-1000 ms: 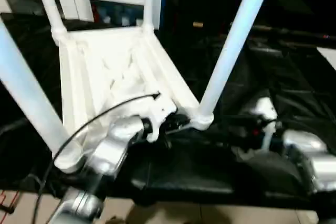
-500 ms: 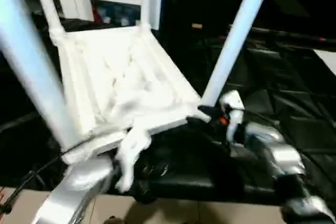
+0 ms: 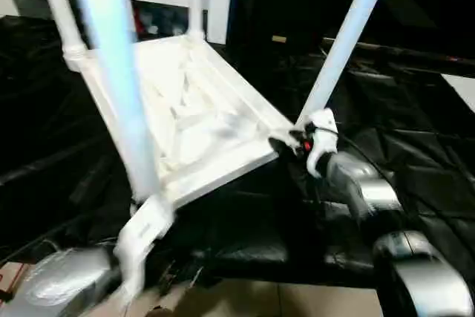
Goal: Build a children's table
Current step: Rotate table base
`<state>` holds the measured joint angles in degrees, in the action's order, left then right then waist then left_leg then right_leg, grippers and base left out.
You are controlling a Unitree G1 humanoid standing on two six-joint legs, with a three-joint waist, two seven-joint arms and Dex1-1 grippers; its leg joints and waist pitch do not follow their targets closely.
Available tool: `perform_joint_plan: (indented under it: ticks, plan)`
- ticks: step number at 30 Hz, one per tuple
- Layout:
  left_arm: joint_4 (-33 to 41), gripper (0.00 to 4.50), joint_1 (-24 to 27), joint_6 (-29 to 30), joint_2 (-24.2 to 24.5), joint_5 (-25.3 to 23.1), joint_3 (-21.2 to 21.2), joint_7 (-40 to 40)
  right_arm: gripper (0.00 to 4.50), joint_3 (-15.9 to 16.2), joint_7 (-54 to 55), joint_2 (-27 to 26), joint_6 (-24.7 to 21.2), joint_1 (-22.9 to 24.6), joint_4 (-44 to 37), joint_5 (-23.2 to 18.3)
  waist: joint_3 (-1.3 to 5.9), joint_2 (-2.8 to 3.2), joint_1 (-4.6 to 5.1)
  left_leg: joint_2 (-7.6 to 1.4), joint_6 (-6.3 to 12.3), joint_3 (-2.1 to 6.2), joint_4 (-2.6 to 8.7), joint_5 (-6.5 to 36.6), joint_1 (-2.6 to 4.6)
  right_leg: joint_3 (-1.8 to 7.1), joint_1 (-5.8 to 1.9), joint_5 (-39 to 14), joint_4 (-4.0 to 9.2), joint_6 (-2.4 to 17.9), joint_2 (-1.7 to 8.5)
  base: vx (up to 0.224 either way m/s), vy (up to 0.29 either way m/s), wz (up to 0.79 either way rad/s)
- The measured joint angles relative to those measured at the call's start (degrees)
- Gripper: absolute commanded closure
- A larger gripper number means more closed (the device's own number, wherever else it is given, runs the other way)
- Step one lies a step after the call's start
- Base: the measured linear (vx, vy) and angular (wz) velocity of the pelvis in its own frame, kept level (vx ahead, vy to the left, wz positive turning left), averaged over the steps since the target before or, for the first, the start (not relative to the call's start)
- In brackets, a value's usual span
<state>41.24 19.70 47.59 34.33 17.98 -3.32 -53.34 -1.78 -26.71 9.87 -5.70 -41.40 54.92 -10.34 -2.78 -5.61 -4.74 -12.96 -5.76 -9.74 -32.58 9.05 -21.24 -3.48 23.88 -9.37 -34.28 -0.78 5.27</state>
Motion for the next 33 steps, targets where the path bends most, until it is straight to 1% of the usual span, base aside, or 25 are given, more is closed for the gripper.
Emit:
perform_joint_plan:
  ticks: [1, 3, 4, 5, 6, 8, 9, 10, 11, 14, 15, 16, 17, 20, 22, 23, 25, 26, 28, 29, 30, 31, 32, 33]
  plan:
    - [0.42, 1.1, 0.64, 0.01, 0.57, 0.31, -0.57, -0.26, 0.96, -0.17, 0.5, 0.05, 0.26, -0.34, 0.71, 0.0, 0.01, -0.02, -0.19, 0.0, 0.0, 0.0, -0.01, 0.0, 0.0, 0.0, -0.01, 0.0, 0.0, 0.0, 0.0, 0.0, 0.0, 0.0]
    - [1.56, 0.91, 3.97, -0.05, 2.89, 1.32, -4.96, -2.15, 0.96, -0.53, 2.98, -0.04, 2.17, -3.09, 5.39, 0.21, 0.01, -0.02, -0.15, 0.0, 0.0, 0.01, -0.07, 0.0, -0.02, 0.04, 0.05, 0.0, -0.11, 0.0, -0.02, 0.0, 0.0, 0.0]
    - [1.55, 0.8, 4.75, -0.04, 3.6, 1.38, -6.67, -2.57, 0.96, -1.03, 4.0, 0.4, 2.63, -3.53, 6.39, 0.31, -0.01, 0.01, -0.31, 0.01, 0.0, 0.0, -0.07, 0.0, -0.05, 0.05, 0.03, 0.0, -0.11, 0.0, -0.02, 0.0, 0.0, 0.0]
    - [1.46, 0.72, 4.93, -0.12, 3.81, 1.39, -8.39, -3.05, 0.96, -1.68, 5.21, 1.04, 3.25, -3.82, 7.33, 0.46, -0.11, 0.17, -0.55, 0.02, 0.0, -0.03, -0.07, 0.0, -0.08, 0.17, 0.0, -0.01, -0.12, -0.01, -0.03, 0.0, 0.0, 0.0]
    - [1.27, 0.69, 4.9, -0.25, 4.06, 1.39, -9.51, -3.39, 0.96, -2.21, 5.82, 1.35, 3.69, -4.02, 7.96, 0.74, -0.1, 0.16, -0.6, 0.02, 0.0, -0.08, -0.07, 0.0, -0.08, 0.31, -0.02, -0.02, -0.13, -0.03, -0.06, 0.0, 0.0, 0.0]
    - [-0.88, 0.59, 3.24, -2.4, 4.58, 1.36, -11.56, -3.53, 0.96, -2.36, 6.11, 2.34, 4.72, -4.47, 9.35, 1.13, -0.22, 0.36, -0.76, 0.08, 0.0, -0.07, -0.07, 0.0, -0.11, 0.46, -0.03, -0.03, -0.16, -0.04, -0.1, 0.0, 0.0, 0.0]
    - [-3.41, 0.48, 0.19, -4.18, 4.32, 1.37, -13.25, -2.71, 0.96, -2.47, 5.25, 3.09, 5.35, -4.47, 9.44, 1.21, -0.29, 0.48, -0.83, 0.11, 0.0, -0.06, -0.09, 0.0, -0.1, 0.54, -0.05, -0.02, -0.18, -0.04, -0.12, 0.0, 0.0, 0.0]
    - [-4.59, 0.36, -1.86, -5.28, 3.64, 1.4, -13.99, -1.96, 0.96, -2.5, 4.45, 3.33, 5.83, -4.47, 9.44, 1.22, -0.3, 0.52, -0.73, 0.13, 0.0, -0.07, -0.1, 0.0, -0.09, 0.61, -0.03, -0.02, -0.2, -0.04, -0.13, 0.0, 0.0, 0.0]
    - [-5.36, 0.3, -3.73, -6.41, 2.82, 1.66, -14.25, -0.91, 0.96, -2.5, 3.36, 3.35, 6.33, -4.42, 9.43, 1.22, -0.29, 0.5, -0.35, 0.13, 0.0, -0.06, -0.11, 0.0, -0.05, 0.69, -0.04, 0.0, -0.21, -0.04, -0.17, 0.0, 0.0, 0.0]
    - [-7.82, 0.16, -8.26, -8.92, -0.84, 2.84, -13.07, 1.29, 0.96, -2.13, 0.22, 3.72, 7.27, -2.95, 8.05, 1.39, -0.22, 0.4, -0.13, 0.13, 0.0, -0.07, -0.25, 0.0, -0.03, 0.83, 0.02, 0.03, -0.37, -0.02, -0.23, 0.0, 0.0, 0.0]
    - [-9.19, 0.16, -10.13, -10.38, -2.76, 3.23, -12.21, 2.21, 0.96, -1.75, -0.81, 3.83, 7.83, -1.54, 6.58, 1.56, -0.19, 0.35, -0.15, 0.12, 0.0, -0.07, -0.38, 0.0, -0.01, 0.88, 0.03, 0.03, -0.54, -0.02, -0.23, 0.0, 0.0, 0.0]
    - [-9.76, 0.07, -10.97, -11.12, -3.65, 3.55, -11.75, 2.69, 0.96, -1.23, -1.42, 3.68, 8.15, -0.81, 6.01, 1.67, -0.18, 0.32, -0.03, 0.1, 0.0, -0.07, -0.48, 0.0, 0.01, 0.91, 0.08, 0.02, -0.7, -0.02, -0.24, 0.0, 0.0, 0.0]
    - [-10.6, 0.07, -11.95, -11.92, -4.74, 4.39, -11.35, 3.03, 0.96, -0.75, -2.21, 3.69, 8.49, 0.21, 5.23, 1.92, -0.16, 0.3, -0.01, 0.09, 0.0, -0.02, -0.54, 0.0, 0.01, 0.92, 0.11, 0.02, -0.74, -0.02, -0.29, 0.0, 0.0, 0.0]
    - [-13.15, 0.07, -16.02, -14.57, -9.53, 5.91, -10.1, 3.02, 0.96, -0.04, -2.55, 4.16, 8.82, 4.4, 1.94, 2.09, -0.12, 0.22, -0.34, 0.07, 0.0, -0.01, -0.57, 0.0, 0.0, 0.91, 0.1, 0.02, -0.77, -0.03, -0.31, 0.0, 0.0, 0.0]
    - [-14.81, 0.07, -17.78, -16.16, -10.79, 5.92, -8.7, 3.04, 0.96, 0.15, -2.21, 4.27, 8.85, 6.6, -0.03, 2.54, -0.12, 0.22, -0.36, 0.08, 0.0, -0.04, -0.58, 0.0, -0.02, 0.98, 0.1, 0.02, -0.75, -0.02, -0.32, 0.0, 0.0, 0.0]
    - [-17.16, 0.07, -19.8, -17.66, -11.66, 5.65, -7.92, 3.59, 0.96, 0.32, -1.41, 4.14, 8.82, 8.06, -1.24, 3.31, -0.07, 0.0, -0.33, 0.08, 0.01, -0.07, -0.57, 0.0, -0.02, 1.01, 0.1, 0.02, -0.79, -0.03, -0.32, 0.0, 0.0, 0.0]
    - [-20.32, 0.07, -21.74, -19.45, -12.33, 5.09, -7.41, 4.31, 0.96, 0.64, 0.49, 3.28, 8.25, 8.9, -1.99, 4.12, -0.03, -0.23, -0.08, 0.07, 0.01, -0.06, -0.59, 0.0, 0.01, 1.06, 0.11, 0.01, -0.78, -0.04, -0.37, 0.0, 0.0, 0.0]
    - [-22.14, 0.07, -23.57, -19.91, -13.45, 4.88, -6.84, 4.93, 0.96, 0.63, 3.04, 2.69, 7.09, 8.87, -1.67, 4.66, -0.07, -0.62, 0.15, 0.08, 0.01, -0.05, -0.58, 0.0, 0.0, 1.06, 0.14, 0.0, -0.79, -0.06, -0.37, 0.0, 0.0, 0.0]
    - [-23.01, 0.07, -25.7, -20.04, -16.37, 5.81, -5.86, 5.13, 0.96, 0.7, 5.96, 1.72, 5.76, 8.01, 0.81, 5.71, -0.08, -1.69, 0.44, 0.06, 0.0, -0.02, -0.59, 0.0, -0.01, 1.03, 0.18, 0.01, -0.84, -0.06, -0.37, 0.0, 0.0, 0.0]
    - [-23.03, 0.07, -26.6, -20.06, -17.7, 6.82, -4.54, 4.97, 0.96, 1.03, 6.86, 1.24, 5.14, 7.6, 1.95, 5.85, -0.11, -2.3, 0.55, 0.03, 0.0, 0.01, -0.61, 0.0, -0.03, 0.99, 0.2, 0.01, -0.82, -0.06, -0.39, 0.0, 0.0, 0.0]
    - [-23.01, 0.07, -26.84, -20.03, -18.42, 7.34, -3.75, 4.8, 0.96, 1.21, 7.03, 0.89, 4.92, 7.43, 2.1, 6.01, -0.06, -2.51, 0.75, 0.02, 0.0, 0.03, -0.69, 0.0, -0.06, 0.99, 0.19, 0.01, -0.77, -0.06, -0.4, 0.0, 0.0, 0.0]
    - [-23.03, 0.07, -27.07, -19.78, -18.79, 7.74, -3.05, 4.63, 0.96, 1.58, 7.35, 0.65, 4.95, 7.04, 2.43, 6.36, -0.18, -2.23, 0.99, 0.02, 0.0, 0.06, -0.87, 0.0, -0.1, 1.01, 0.15, 0.01, -0.76, -0.06, -0.4, 0.0, 0.0, 0.0]
    - [-23.01, 0.07, -27.62, -19.16, -19.2, 8.53, -2.01, 4.02, 0.96, 1.84, 7.7, 0.04, 5.01, 5.92, 3.8, 6.63, -0.18, -2.21, 1.41, 0.05, 0.0, 0.05, -1.08, 0.0, -0.16, 1.09, 0.15, 0.01, -0.78, -0.06, -0.37, 0.0, 0.0, 0.0]
    - [-23.01, 0.07, -28.18, -18.87, -19.45, 8.94, -1.27, 3.7, 0.96, 2.15, 7.76, -0.4, 5.14, 5.51, 4.17, 6.71, -0.22, -2.07, 1.47, 0.08, 0.01, 0.04, -1.08, 0.0, -0.22, 1.1, 0.16, 0.01, -0.73, -0.06, -0.34, 0.0, 0.0, 0.0]
